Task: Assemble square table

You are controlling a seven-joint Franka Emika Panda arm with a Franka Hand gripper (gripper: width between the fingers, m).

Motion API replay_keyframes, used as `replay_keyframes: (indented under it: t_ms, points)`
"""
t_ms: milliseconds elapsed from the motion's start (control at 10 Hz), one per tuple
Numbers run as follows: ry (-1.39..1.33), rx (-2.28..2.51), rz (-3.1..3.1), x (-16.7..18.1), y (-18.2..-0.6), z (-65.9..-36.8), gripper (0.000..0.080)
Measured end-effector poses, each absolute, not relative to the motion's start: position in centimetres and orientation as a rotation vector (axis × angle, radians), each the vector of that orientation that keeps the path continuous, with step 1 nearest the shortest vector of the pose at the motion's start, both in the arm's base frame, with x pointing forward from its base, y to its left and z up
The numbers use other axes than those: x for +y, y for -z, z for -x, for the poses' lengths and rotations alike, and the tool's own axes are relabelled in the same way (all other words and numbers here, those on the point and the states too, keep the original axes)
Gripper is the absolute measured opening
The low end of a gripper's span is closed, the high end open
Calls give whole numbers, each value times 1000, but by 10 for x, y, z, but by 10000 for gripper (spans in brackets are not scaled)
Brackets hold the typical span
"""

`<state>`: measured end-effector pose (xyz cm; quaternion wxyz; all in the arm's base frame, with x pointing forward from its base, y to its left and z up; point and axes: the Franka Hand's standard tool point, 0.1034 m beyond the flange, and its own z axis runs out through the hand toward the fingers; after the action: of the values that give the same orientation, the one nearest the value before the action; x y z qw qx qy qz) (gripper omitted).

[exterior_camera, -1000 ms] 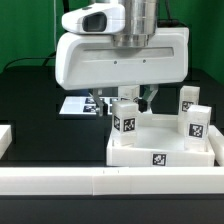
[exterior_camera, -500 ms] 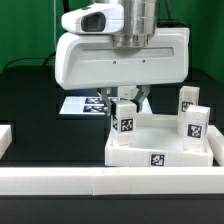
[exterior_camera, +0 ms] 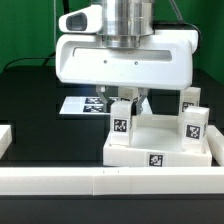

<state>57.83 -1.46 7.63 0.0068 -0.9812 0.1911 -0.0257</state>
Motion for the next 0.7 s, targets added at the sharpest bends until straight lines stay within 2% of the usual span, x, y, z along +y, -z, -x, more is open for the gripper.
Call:
replay_keyframes:
  t_ms: [300, 700]
  points:
    - [72, 1115, 2911, -12, -76, -578, 287]
    - [47, 1501, 2706, -14, -75, -580, 287]
